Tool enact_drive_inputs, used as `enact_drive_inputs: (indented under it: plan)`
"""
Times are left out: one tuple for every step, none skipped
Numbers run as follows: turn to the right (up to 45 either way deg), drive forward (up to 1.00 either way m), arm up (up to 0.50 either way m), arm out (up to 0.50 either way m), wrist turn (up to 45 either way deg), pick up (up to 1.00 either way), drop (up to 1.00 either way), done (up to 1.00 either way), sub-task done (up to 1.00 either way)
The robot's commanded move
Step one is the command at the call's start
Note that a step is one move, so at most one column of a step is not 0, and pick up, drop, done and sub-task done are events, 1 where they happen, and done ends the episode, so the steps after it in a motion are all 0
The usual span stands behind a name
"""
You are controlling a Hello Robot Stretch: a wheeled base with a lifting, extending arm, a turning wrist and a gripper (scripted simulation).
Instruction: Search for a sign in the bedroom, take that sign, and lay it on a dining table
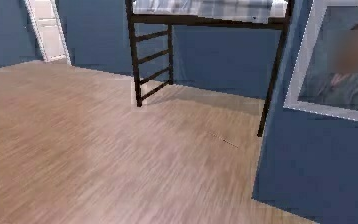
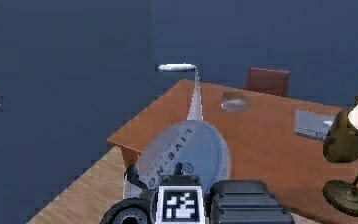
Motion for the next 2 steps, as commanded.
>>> enact_drive_inputs:
  plan:
    - [45.0, 0.0, 0.0, 0.0, 0.0, 0.0, 0.0, 0.0, 0.0]
    - [45.0, 0.0, 0.0, 0.0, 0.0, 0.0, 0.0, 0.0, 0.0]
